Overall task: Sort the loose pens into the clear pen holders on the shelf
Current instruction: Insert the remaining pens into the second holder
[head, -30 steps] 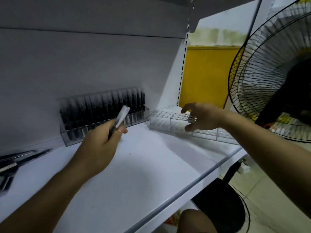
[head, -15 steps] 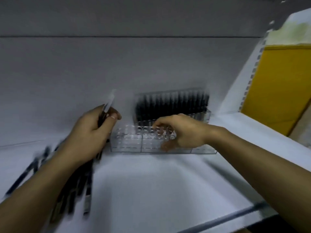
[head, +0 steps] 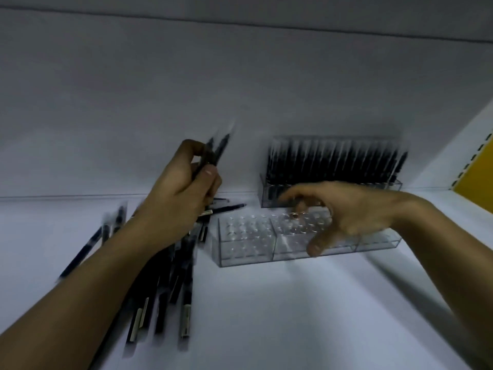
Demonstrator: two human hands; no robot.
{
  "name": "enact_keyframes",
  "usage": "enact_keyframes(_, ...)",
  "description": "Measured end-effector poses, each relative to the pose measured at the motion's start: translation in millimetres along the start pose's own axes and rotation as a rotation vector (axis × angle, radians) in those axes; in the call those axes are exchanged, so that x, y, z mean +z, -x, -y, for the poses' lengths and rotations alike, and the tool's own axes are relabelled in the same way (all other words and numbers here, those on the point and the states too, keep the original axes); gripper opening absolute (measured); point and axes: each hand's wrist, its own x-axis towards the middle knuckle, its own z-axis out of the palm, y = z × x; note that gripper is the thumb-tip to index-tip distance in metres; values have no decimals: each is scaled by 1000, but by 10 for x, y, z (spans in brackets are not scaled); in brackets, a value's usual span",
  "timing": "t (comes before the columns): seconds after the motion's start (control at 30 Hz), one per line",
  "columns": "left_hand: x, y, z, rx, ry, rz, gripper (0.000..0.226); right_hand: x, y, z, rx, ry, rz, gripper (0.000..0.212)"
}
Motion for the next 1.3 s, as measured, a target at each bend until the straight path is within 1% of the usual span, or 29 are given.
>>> enact_keyframes(0.03,14,8,2,-2,31,12,19,-19,-25,83,-25,-49,-97,79)
enact_keyframes(0.07,20,20,0,2,47,21,18,-31,-70,181,-75,-140,-230,70)
enact_keyframes(0.13,29,54,-1,33,34,45,17,-13,-192,407,-171,-394,-467,41)
enact_keyframes(0.17,28,78,1,46,16,50,16,11,-263,533,-194,-519,-531,27)
enact_keyframes(0.2,29,95,6,49,4,47,16,36,-327,647,-203,-632,-566,17)
enact_keyframes(0.23,23,105,14,43,-3,35,16,57,-391,736,-209,-722,-580,13)
enact_keyframes(0.3,14,121,23,23,6,10,16,85,-500,850,-216,-837,-581,15)
enact_keyframes(0.4,-38,135,48,4,-21,-34,16,163,-622,899,-218,-936,-614,16)
enact_keyframes(0.47,-107,163,91,20,-141,-54,14,244,-654,876,-210,-1000,-663,16)
enact_keyframes(0.57,-227,213,151,74,-425,-86,15,323,-635,791,-177,-1150,-718,9)
enact_keyframes(0.6,-251,220,152,76,-473,-92,15,332,-615,751,-161,-1204,-745,7)
enact_keyframes(0.67,-267,218,132,36,-477,-83,12,333,-587,669,-147,-1269,-812,8)
enact_keyframes(0.7,-261,220,134,-8,-463,-57,10,335,-577,644,-141,-1278,-842,8)
enact_keyframes(0.73,-246,225,127,-57,-450,-17,15,340,-572,629,-135,-1279,-870,6)
enact_keyframes(0.83,-203,242,143,-197,-515,169,49,343,-560,641,-135,-1260,-955,5)
enact_keyframes(0.9,-167,258,147,-265,-561,269,59,340,-558,657,-148,-1213,-1003,5)
enact_keyframes(0.93,-153,262,149,-286,-569,293,58,347,-559,666,-160,-1184,-1018,6)
enact_keyframes(1.0,-126,261,151,-291,-561,317,51,366,-558,693,-194,-1136,-1038,7)
enact_keyframes(1.17,-106,253,204,-227,-519,320,40,419,-584,740,-268,-1007,-1100,13)
enact_keyframes(1.3,-97,260,269,-200,-530,320,39,468,-627,721,-278,-910,-1115,14)
